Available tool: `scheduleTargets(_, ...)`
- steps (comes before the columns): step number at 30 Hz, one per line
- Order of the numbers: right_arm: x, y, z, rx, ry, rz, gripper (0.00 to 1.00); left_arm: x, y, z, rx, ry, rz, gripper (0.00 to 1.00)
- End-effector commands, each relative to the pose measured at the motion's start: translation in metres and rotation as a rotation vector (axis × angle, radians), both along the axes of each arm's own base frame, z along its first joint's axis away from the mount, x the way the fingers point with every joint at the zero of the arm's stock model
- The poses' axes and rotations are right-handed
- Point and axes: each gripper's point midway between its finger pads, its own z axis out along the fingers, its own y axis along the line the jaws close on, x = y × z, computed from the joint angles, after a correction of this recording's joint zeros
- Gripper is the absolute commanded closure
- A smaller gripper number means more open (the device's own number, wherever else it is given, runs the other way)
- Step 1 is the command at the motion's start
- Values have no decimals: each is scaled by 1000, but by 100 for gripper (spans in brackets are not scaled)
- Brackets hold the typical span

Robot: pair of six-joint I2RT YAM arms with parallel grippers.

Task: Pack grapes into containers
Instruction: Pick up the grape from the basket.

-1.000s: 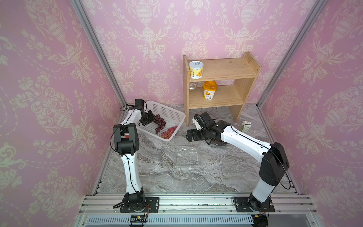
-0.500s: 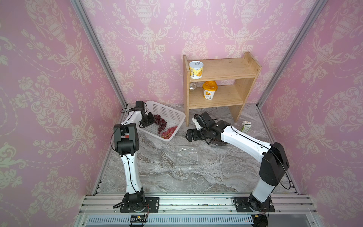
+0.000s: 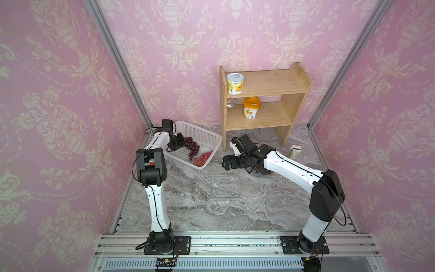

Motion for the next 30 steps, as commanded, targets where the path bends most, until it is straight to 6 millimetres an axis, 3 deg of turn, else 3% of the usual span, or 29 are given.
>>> scheduleTargets(1,2,0,-2,10,17,-15,0,0,-4,29,0,-35,-12,81)
scheduleTargets(21,3,2,0,19,18,-16,0,-3,-3,41,15,-31,-25,79)
scheduleTargets(30,4,1,1,18,15,-17,0,-3,-5,33,3,-11,-28,79)
